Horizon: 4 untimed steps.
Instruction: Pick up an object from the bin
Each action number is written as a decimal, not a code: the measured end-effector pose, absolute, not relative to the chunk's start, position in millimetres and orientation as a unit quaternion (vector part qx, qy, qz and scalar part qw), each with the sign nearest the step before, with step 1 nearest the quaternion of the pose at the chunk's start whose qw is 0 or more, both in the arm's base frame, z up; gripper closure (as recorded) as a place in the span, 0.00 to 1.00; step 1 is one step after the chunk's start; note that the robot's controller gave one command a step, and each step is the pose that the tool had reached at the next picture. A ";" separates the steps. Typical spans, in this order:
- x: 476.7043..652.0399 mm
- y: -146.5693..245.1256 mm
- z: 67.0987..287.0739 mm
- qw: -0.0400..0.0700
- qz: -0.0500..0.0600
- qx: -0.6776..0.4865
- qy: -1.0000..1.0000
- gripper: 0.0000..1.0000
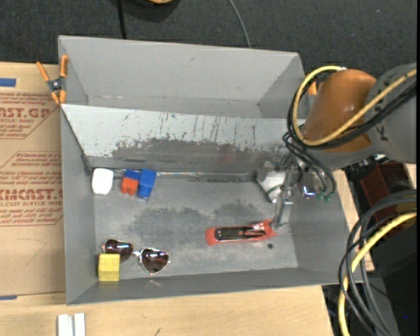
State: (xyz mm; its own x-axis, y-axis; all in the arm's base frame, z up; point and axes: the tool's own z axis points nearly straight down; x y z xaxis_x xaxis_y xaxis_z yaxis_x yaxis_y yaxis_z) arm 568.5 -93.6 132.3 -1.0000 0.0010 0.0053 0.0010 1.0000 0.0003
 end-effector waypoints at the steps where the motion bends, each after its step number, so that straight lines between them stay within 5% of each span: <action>1: 570.0 -93.3 137.1 -0.001 0.000 0.000 -1.000 0.00; 2: 537.5 -78.6 91.5 -0.001 0.000 0.025 -1.000 0.00; 3: 523.7 -70.2 90.3 0.004 -0.001 0.037 -0.999 0.00; 4: 529.7 -67.6 113.0 -0.002 0.001 0.038 -0.999 0.00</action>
Offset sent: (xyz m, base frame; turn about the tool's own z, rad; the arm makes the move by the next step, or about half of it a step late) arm -0.0466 0.0219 -0.0623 -0.0738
